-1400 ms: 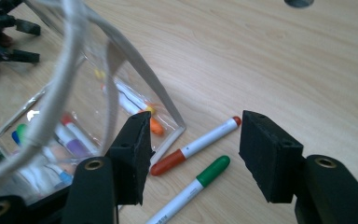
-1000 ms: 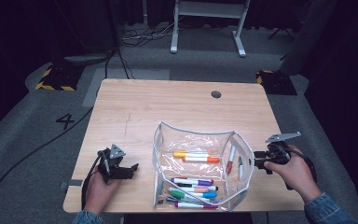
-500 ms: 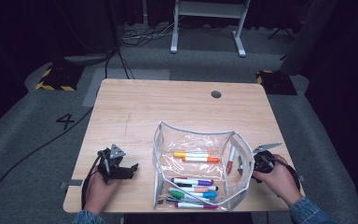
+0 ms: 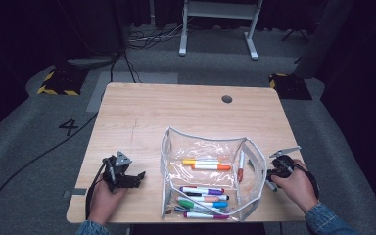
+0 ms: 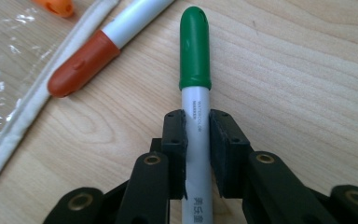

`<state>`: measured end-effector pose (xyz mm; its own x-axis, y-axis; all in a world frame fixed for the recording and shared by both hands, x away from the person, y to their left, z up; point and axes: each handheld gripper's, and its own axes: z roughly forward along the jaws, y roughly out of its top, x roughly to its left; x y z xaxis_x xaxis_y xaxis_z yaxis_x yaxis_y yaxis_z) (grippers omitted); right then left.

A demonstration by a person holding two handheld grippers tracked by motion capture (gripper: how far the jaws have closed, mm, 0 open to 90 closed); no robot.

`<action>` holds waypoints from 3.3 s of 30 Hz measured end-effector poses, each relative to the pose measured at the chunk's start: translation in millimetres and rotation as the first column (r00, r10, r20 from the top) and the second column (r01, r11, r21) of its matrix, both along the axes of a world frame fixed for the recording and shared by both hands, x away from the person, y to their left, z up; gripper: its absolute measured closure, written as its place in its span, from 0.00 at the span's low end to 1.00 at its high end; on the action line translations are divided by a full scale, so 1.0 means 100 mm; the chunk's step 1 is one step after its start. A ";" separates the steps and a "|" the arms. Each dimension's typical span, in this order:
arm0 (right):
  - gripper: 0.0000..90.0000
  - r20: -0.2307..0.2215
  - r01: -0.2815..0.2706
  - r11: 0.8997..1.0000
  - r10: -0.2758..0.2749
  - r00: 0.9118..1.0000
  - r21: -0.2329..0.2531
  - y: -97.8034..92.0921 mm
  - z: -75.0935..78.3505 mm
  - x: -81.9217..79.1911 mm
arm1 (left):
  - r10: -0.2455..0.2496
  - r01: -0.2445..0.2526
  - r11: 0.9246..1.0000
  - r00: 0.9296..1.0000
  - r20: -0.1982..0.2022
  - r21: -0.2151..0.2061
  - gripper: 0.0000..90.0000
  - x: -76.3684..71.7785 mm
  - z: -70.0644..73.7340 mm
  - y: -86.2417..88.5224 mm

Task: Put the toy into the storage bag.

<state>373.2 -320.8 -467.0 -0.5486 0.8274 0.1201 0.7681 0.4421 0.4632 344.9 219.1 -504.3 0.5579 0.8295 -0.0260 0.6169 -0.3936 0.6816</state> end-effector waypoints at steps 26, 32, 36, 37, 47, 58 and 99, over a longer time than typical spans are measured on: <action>0.85 0.190 -0.094 0.977 0.057 0.980 0.191 -0.14 1.26 -0.33 | -0.001 0.001 1.000 1.000 -0.001 0.001 0.13 0.00 0.00 0.00; 0.85 0.232 -0.163 0.969 0.118 0.966 0.186 -0.03 1.57 -0.42 | -0.001 0.001 1.000 1.000 -0.002 0.002 0.13 0.00 0.00 0.00; 0.85 0.244 -0.209 0.960 0.162 0.956 0.184 0.07 1.71 -0.48 | 0.000 0.000 1.000 1.000 0.000 0.001 0.13 0.00 0.00 0.00; 0.85 0.247 -0.221 0.958 0.172 0.954 0.184 0.10 1.75 -0.50 | -0.001 0.001 1.000 1.000 -0.002 0.002 0.13 0.00 0.00 0.00; 0.85 0.253 -0.371 0.911 0.321 0.912 0.181 0.48 1.98 -0.59 | -0.001 0.001 1.000 1.000 -0.003 0.002 0.13 0.00 0.00 0.00; 0.85 0.211 -0.503 0.853 0.471 0.857 0.139 1.01 1.99 -0.59 | 0.001 -0.001 1.000 1.000 0.000 0.001 0.13 0.00 0.00 0.00; 0.85 -0.141 -0.697 0.715 0.685 0.714 -0.053 2.21 1.42 -0.53 | -0.001 0.001 1.000 1.000 -0.003 0.001 0.13 0.00 0.00 0.00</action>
<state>320.5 -99.8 -325.0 -0.9607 0.2323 0.1522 0.2707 0.9055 0.3267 344.8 219.2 -504.0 0.5584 0.8292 -0.0266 0.6187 -0.3948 0.6792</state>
